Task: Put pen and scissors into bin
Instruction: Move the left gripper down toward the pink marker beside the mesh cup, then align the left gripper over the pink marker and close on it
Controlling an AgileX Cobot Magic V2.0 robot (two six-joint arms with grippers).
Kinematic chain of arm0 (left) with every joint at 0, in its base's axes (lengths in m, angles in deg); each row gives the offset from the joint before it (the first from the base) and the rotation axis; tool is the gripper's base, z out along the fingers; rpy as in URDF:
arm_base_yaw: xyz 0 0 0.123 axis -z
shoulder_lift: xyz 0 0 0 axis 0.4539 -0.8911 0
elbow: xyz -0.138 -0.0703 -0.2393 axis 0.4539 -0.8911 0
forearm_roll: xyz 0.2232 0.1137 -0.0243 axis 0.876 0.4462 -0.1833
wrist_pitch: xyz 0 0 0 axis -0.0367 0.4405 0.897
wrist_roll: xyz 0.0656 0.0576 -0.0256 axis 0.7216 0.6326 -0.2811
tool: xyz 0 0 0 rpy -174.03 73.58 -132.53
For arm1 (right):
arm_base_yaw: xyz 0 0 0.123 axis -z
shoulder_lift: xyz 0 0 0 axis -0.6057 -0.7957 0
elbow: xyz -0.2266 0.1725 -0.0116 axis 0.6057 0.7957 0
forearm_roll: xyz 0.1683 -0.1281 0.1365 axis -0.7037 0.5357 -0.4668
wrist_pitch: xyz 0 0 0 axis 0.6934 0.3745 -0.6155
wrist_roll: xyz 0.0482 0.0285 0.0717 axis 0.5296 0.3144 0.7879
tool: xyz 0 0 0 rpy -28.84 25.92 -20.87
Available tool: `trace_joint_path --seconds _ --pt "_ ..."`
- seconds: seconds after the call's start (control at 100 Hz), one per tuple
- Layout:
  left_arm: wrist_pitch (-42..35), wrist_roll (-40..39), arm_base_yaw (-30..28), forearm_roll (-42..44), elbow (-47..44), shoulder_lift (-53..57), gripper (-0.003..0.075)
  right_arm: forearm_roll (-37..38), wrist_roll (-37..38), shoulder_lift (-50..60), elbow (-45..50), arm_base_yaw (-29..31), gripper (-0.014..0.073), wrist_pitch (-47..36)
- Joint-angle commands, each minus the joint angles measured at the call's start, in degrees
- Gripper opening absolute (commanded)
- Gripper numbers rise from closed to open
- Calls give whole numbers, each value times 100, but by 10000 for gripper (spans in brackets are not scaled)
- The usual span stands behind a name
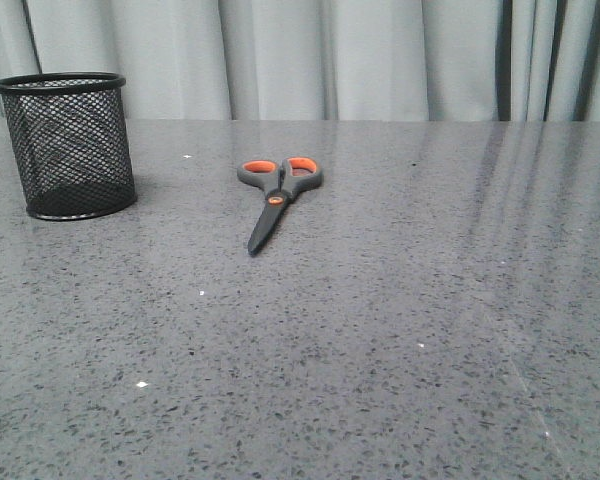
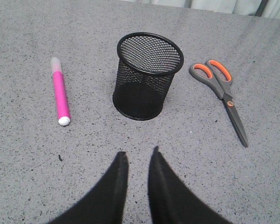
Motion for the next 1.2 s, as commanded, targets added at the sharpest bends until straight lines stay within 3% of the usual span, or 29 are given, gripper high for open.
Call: trace_joint_path --seconds 0.0,0.12,0.39,0.52,0.79,0.96,1.19 --pt "-416 -6 -11 -80 200 -63 218 -109 -105 -108 -212 -8 293 -274" --pt "-449 -6 -11 -80 210 -77 286 -120 -105 -131 -212 -8 319 -261" --pt "-449 -6 -11 190 589 -814 287 -120 -105 -131 -212 -11 319 -271" --pt "-449 -69 -11 738 939 -1507 287 -120 -105 -131 -212 -124 319 -271" --pt "-418 -69 -46 821 1726 -3145 299 -120 -105 -131 -212 -224 319 -167" --pt "-418 -55 -554 353 2093 -3943 341 -120 -105 -131 -212 -224 319 -120" --pt "-302 790 -801 -414 2600 -4778 341 -120 -105 -131 -212 -224 319 -138"
